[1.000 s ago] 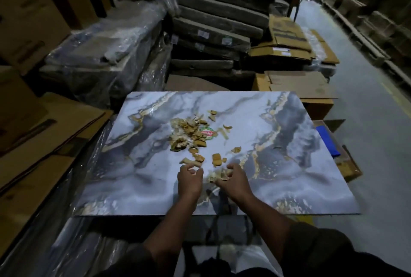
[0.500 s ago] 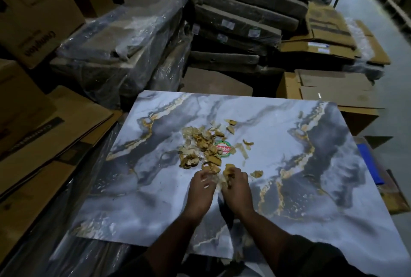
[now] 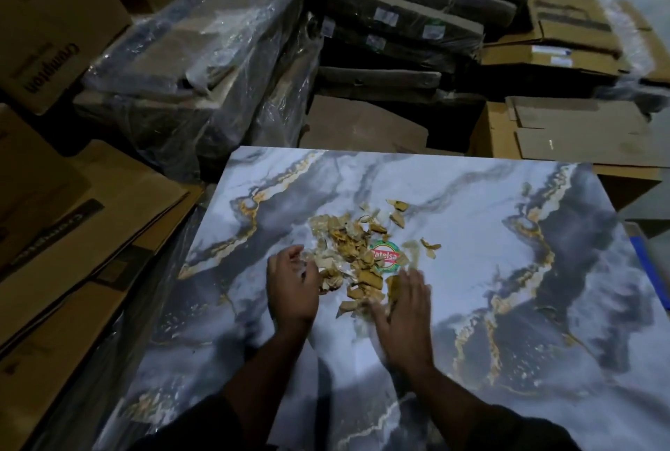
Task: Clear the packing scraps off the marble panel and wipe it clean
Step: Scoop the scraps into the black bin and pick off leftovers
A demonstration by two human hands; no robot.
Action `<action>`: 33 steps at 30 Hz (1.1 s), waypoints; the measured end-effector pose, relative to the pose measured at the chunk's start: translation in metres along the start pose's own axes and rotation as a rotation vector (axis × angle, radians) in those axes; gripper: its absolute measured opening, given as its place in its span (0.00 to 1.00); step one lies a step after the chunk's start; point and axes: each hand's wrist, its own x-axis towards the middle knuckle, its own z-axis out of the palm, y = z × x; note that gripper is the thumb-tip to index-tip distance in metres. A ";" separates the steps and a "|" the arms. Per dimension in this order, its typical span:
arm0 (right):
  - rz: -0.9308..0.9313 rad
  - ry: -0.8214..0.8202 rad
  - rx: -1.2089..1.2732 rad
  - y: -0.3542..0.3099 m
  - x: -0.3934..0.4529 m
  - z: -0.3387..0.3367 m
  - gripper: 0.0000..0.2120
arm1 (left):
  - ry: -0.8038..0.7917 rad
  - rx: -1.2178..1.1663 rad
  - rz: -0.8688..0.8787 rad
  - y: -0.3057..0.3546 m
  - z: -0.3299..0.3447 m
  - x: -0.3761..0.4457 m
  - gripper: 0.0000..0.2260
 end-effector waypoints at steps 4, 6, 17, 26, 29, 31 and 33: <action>-0.141 0.036 0.016 -0.021 0.012 0.011 0.46 | -0.148 0.097 0.210 -0.009 0.010 0.039 0.22; -0.229 0.039 -0.008 -0.026 0.018 0.012 0.51 | -0.223 0.140 0.331 -0.016 0.017 0.058 0.28; -0.431 0.031 -0.110 -0.035 0.074 0.019 0.52 | -0.552 0.140 0.701 -0.038 0.049 0.062 0.25; -0.416 -0.041 0.100 -0.033 0.078 0.017 0.26 | -0.490 0.016 0.523 -0.016 0.047 0.025 0.16; -0.357 -0.043 0.155 -0.039 0.080 0.015 0.20 | -0.440 -0.076 0.367 -0.001 0.058 0.020 0.13; -0.272 -0.062 0.257 -0.046 0.086 0.010 0.16 | -0.370 -0.150 0.236 0.008 0.069 0.020 0.12; -0.131 -0.123 0.356 -0.053 0.092 0.002 0.20 | -0.326 -0.232 0.019 0.020 0.075 0.022 0.12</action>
